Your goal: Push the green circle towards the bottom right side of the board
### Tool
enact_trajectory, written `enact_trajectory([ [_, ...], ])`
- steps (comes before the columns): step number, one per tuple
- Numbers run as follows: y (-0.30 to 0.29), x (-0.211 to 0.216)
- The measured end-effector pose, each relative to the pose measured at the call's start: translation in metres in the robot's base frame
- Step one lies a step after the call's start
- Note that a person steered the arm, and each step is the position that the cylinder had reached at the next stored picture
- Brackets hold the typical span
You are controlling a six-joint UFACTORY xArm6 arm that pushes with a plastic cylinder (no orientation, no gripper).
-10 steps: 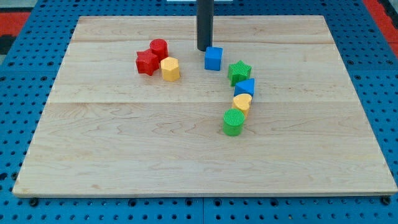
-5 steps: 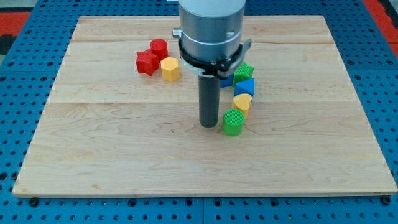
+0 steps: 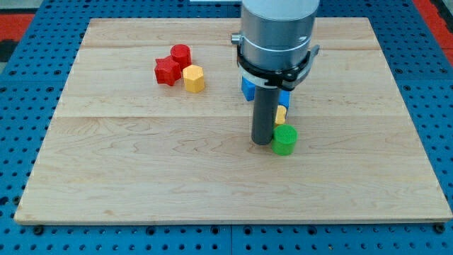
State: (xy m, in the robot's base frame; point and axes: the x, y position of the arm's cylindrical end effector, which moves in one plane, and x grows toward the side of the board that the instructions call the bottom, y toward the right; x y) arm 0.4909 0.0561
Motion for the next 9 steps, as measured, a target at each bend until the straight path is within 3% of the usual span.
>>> enact_trajectory([
  [3, 0.074, 0.0],
  [6, 0.081, 0.001],
  [9, 0.125, 0.01],
])
